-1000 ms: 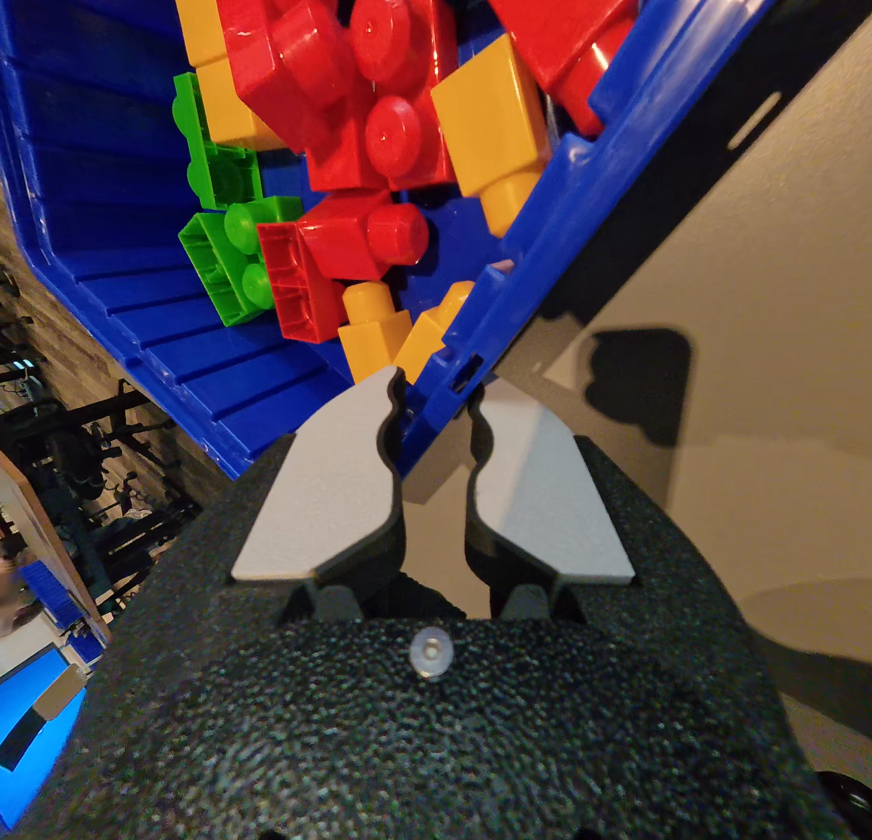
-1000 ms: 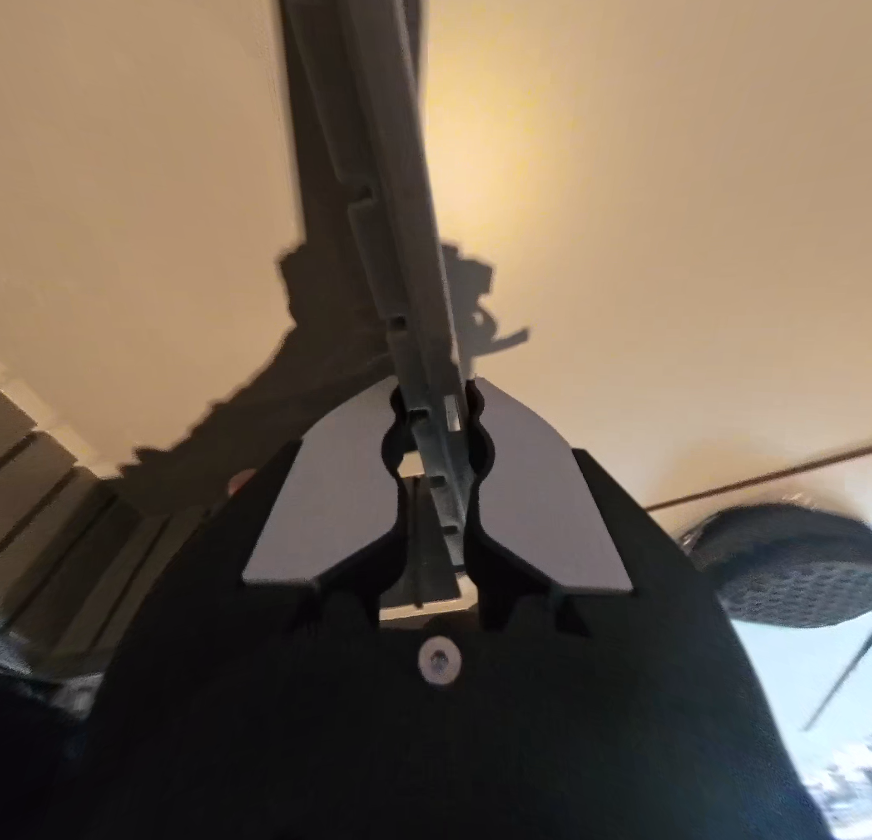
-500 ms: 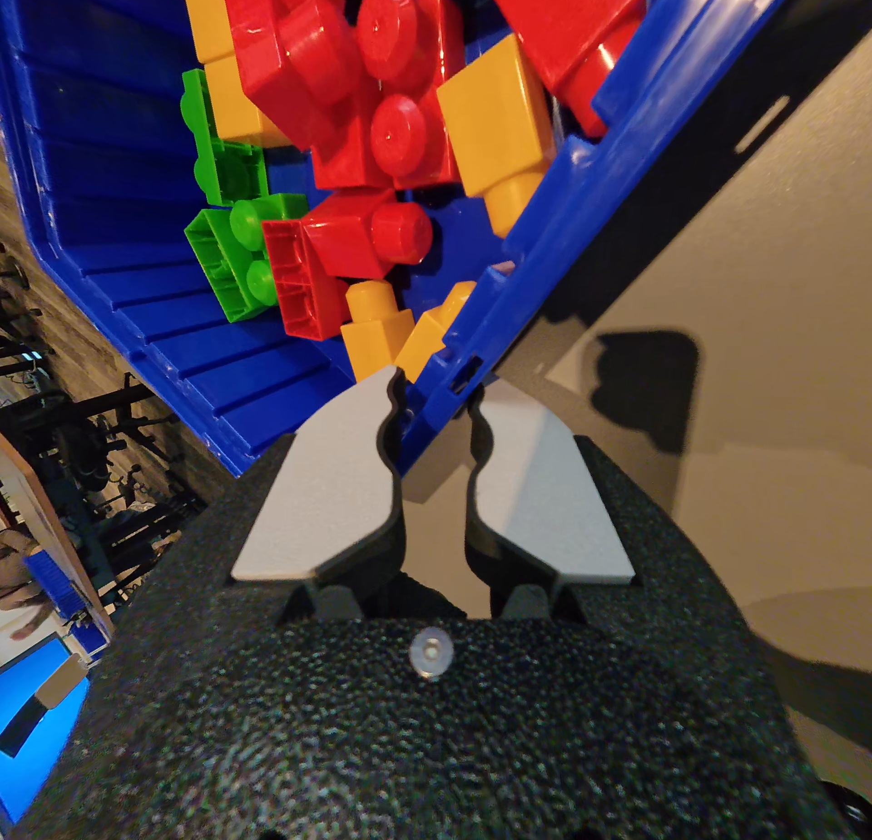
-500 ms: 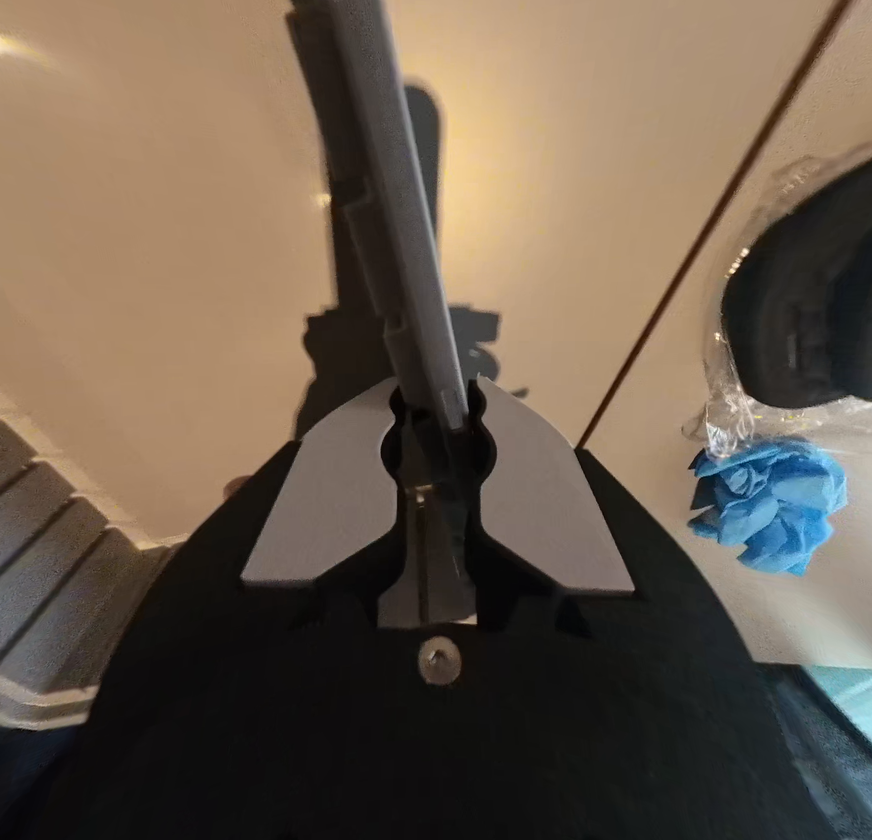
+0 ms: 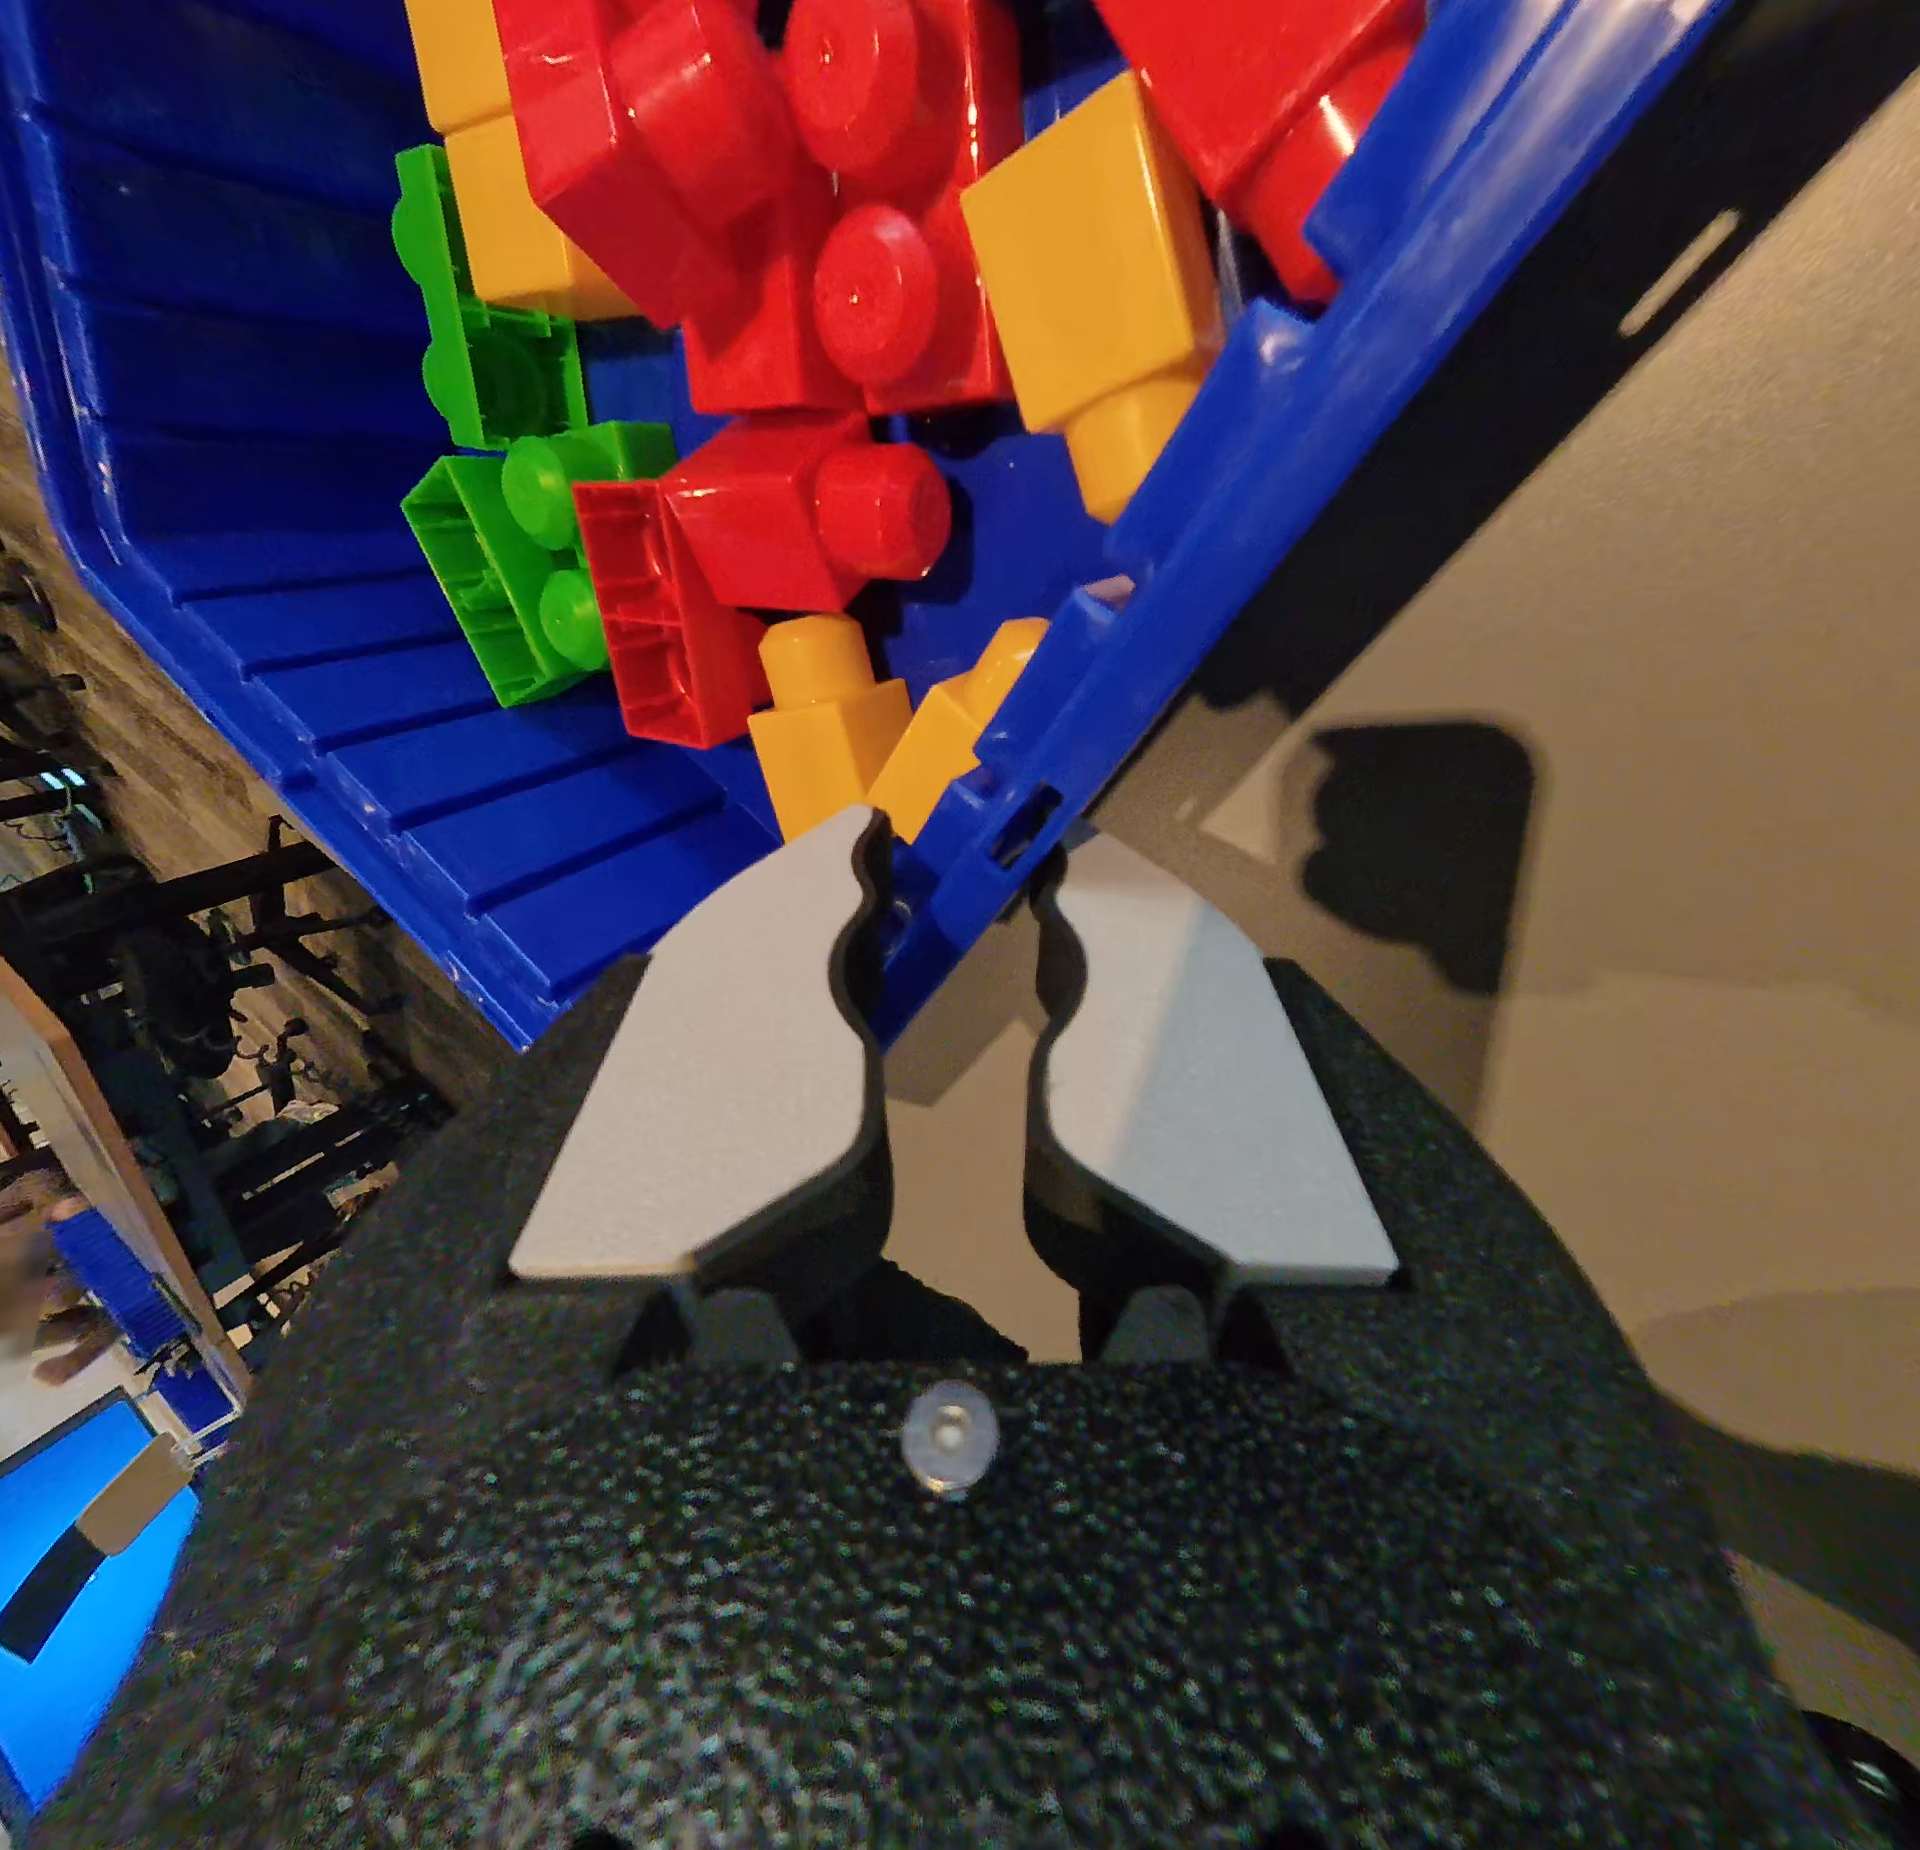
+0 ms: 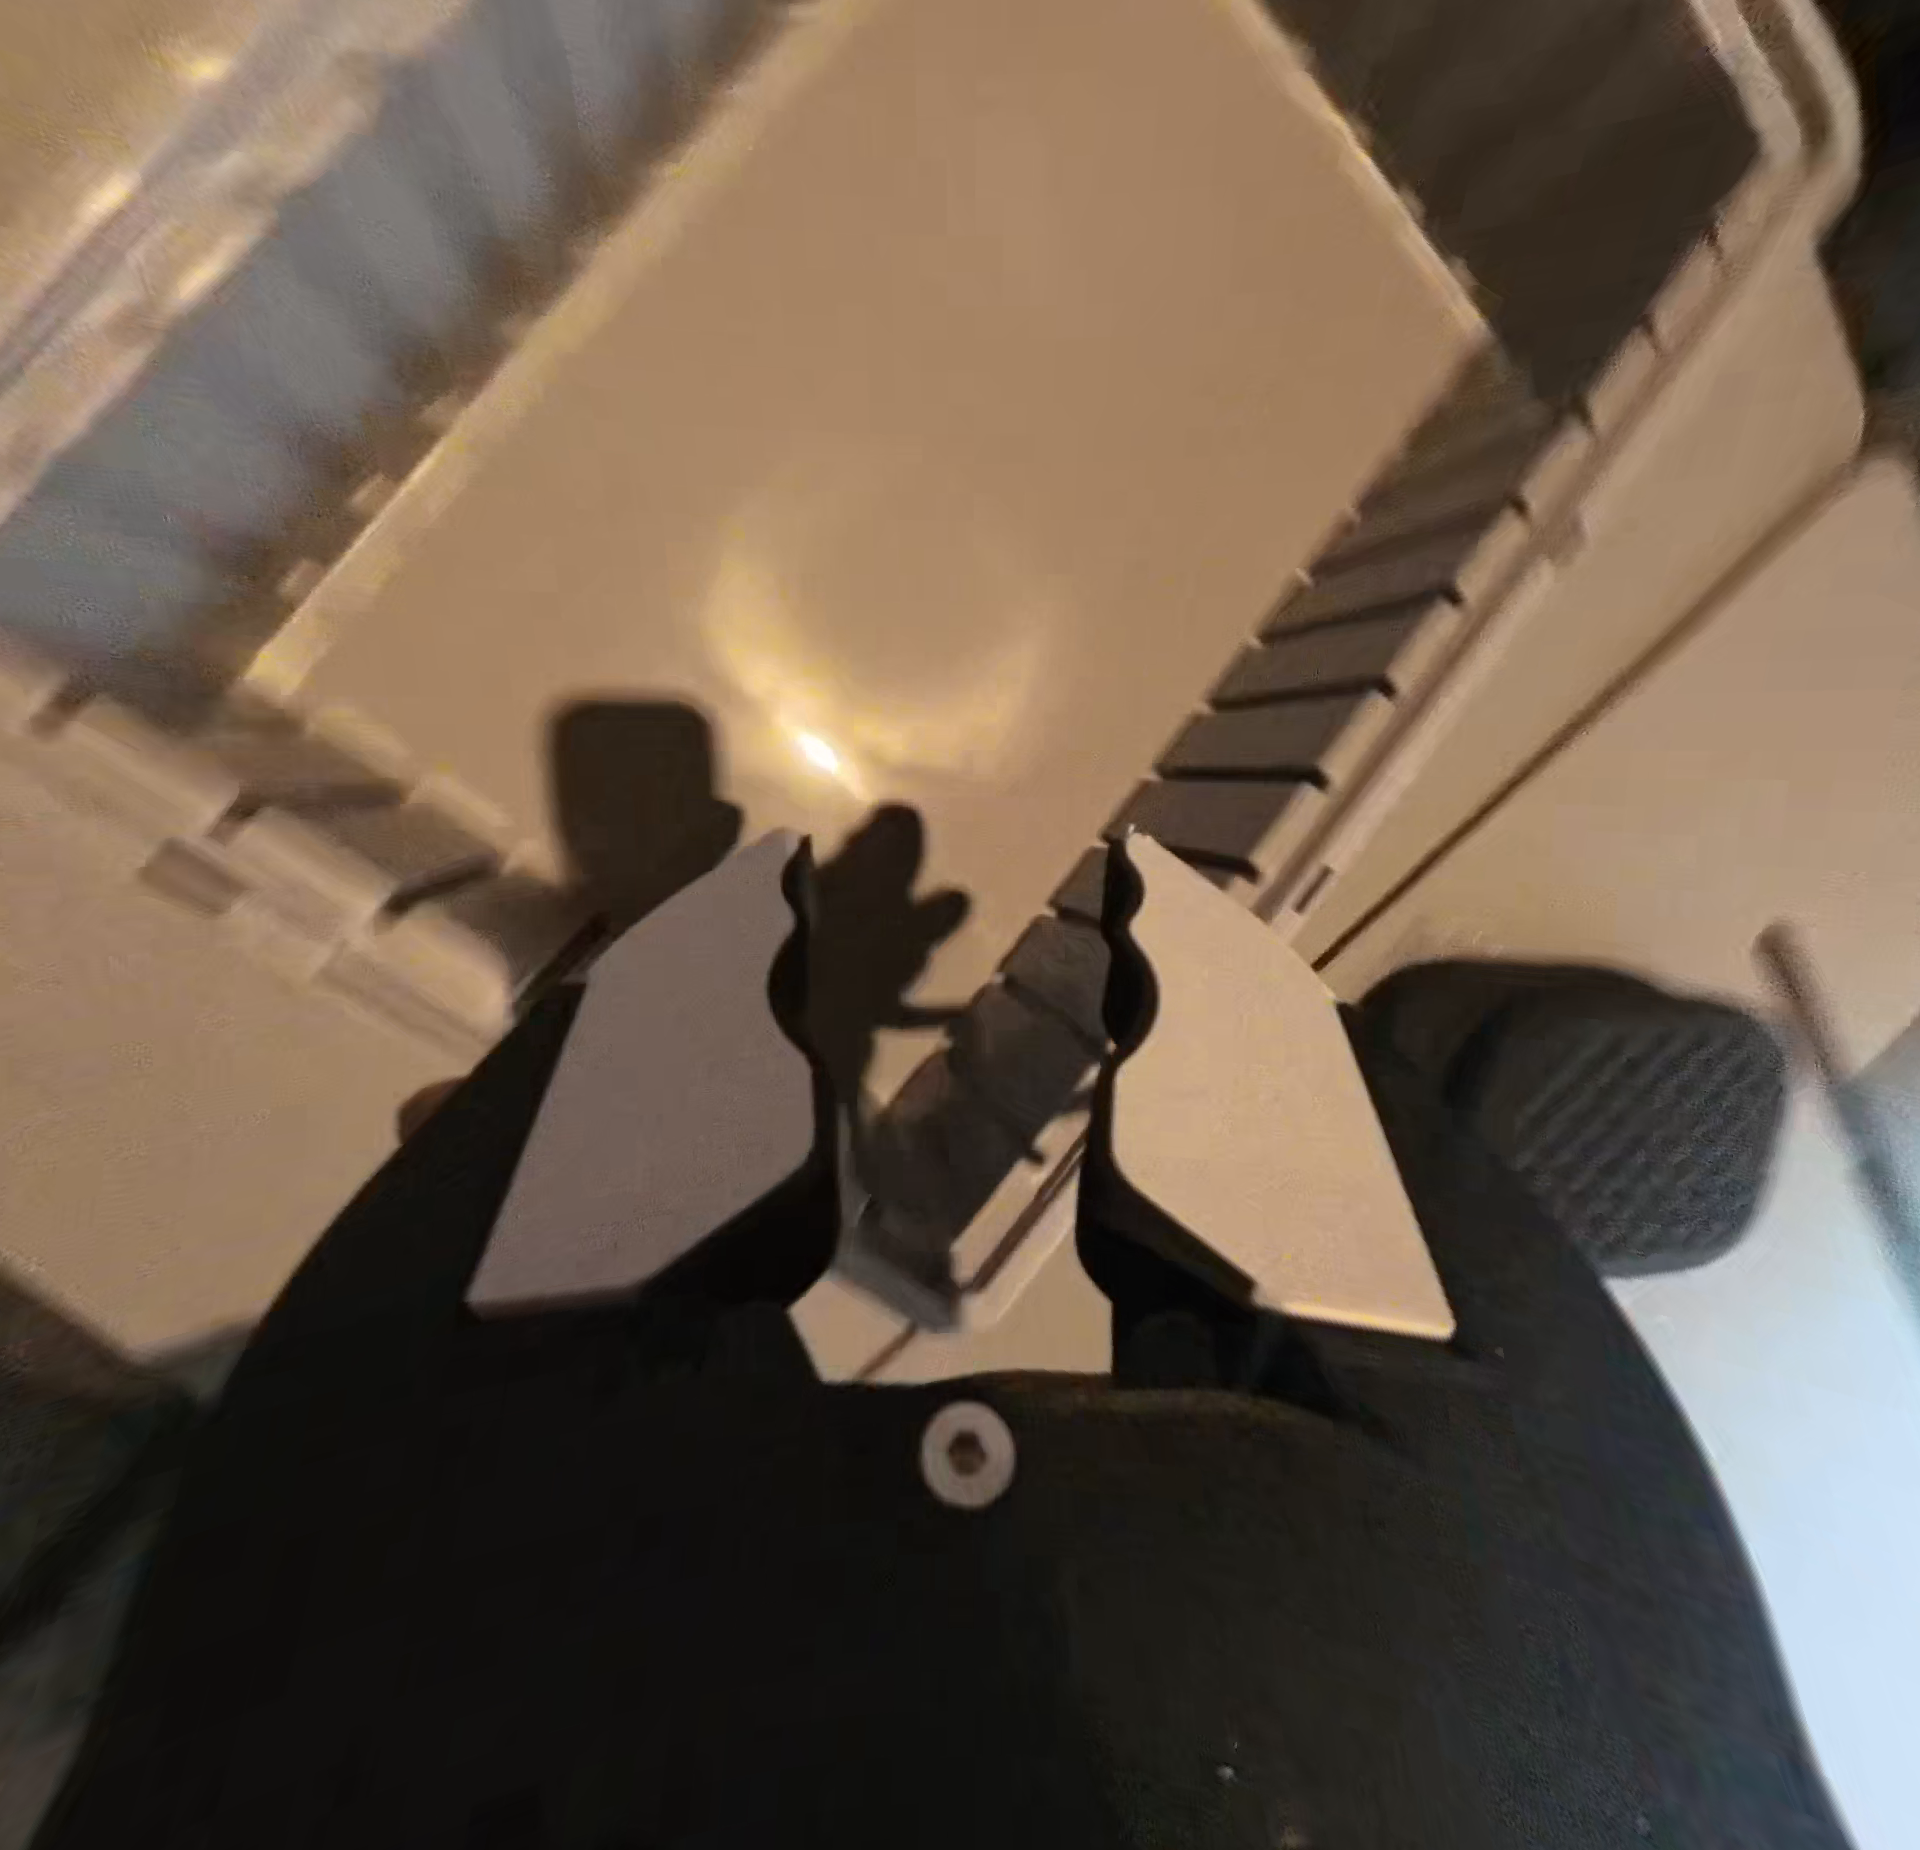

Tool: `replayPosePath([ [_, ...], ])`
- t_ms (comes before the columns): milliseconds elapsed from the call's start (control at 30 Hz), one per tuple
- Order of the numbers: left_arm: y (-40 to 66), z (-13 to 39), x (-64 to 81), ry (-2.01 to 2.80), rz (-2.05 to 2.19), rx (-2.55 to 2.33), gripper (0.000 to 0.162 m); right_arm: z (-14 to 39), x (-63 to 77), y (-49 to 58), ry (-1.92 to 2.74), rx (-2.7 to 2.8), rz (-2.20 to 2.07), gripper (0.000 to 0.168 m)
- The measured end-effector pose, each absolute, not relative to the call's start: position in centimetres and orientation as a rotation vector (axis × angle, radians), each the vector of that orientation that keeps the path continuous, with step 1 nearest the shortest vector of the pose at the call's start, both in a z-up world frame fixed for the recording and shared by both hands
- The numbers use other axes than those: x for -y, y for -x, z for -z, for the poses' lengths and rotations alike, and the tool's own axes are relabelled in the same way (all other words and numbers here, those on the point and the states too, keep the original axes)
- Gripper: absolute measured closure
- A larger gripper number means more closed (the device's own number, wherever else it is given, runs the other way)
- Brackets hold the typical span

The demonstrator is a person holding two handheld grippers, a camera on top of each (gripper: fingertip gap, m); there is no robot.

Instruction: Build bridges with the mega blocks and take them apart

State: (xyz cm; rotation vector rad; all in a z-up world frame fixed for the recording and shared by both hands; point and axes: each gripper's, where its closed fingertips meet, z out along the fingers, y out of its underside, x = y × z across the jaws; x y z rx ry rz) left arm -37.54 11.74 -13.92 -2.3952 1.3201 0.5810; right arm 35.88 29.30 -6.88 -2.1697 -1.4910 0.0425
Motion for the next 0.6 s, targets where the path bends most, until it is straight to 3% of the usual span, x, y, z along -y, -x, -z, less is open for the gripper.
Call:
replayPosePath([
  [200, 37.6, 13.9, -11.7, 2.411, -0.601, -1.34, 0.138, 6.1, -17.5, -34.0, 1.992, 1.965, -0.224, 0.113],
  [400, 37.6, 13.9, -11.7, 2.412, -0.608, -1.314, 0.137, 13.3, -17.7, -34.9, 2.043, 2.189, 0.093, 0.116],
  [467, 37.6, 13.9, -11.7, 2.409, -0.611, -1.302, 0.137, 15.1, -19.0, -35.1, 2.117, 2.15, 0.216, 0.137],
  [600, 37.6, 13.9, -11.7, 2.403, -0.603, -1.285, 0.137, 15.7, -19.4, -35.1, 2.22, 2.073, 0.242, 0.131],
])
